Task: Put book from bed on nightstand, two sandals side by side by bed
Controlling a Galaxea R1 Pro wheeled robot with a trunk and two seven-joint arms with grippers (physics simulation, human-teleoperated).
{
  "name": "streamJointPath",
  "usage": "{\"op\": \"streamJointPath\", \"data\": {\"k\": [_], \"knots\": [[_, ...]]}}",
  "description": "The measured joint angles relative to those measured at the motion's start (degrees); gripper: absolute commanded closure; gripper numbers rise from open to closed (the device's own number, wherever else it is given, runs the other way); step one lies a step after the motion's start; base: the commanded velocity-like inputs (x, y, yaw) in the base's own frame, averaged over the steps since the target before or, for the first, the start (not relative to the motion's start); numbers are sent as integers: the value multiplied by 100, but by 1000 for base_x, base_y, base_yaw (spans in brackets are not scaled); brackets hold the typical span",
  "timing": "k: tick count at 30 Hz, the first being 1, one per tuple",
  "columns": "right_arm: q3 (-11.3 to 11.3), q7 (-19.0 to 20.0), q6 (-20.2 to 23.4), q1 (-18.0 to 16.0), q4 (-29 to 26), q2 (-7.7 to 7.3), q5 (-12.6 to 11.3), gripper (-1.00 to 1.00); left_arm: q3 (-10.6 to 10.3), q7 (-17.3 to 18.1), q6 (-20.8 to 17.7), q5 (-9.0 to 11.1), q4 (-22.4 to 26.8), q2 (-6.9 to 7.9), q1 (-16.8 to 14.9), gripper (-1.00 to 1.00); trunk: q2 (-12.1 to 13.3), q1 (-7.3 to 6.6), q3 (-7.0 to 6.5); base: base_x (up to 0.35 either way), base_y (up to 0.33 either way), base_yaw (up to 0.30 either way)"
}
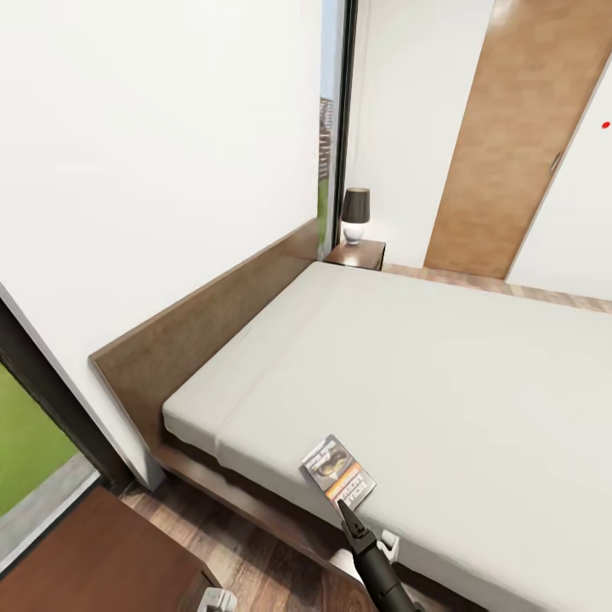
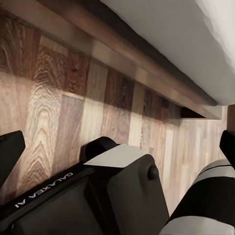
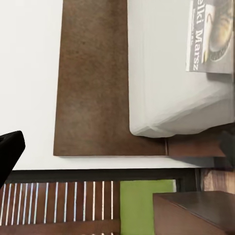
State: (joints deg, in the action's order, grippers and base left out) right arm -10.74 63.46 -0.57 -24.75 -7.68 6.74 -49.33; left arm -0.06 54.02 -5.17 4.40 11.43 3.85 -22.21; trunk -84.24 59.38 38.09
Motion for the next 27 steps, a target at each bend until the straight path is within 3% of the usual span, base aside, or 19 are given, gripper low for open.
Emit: {"op": "streamJointPath", "data": {"k": [27], "knots": [[0,0,1,0,0,0,2,-100,0,0,0,0,0,-2,0,-100,-1083,593,485,0,0,0]]}}
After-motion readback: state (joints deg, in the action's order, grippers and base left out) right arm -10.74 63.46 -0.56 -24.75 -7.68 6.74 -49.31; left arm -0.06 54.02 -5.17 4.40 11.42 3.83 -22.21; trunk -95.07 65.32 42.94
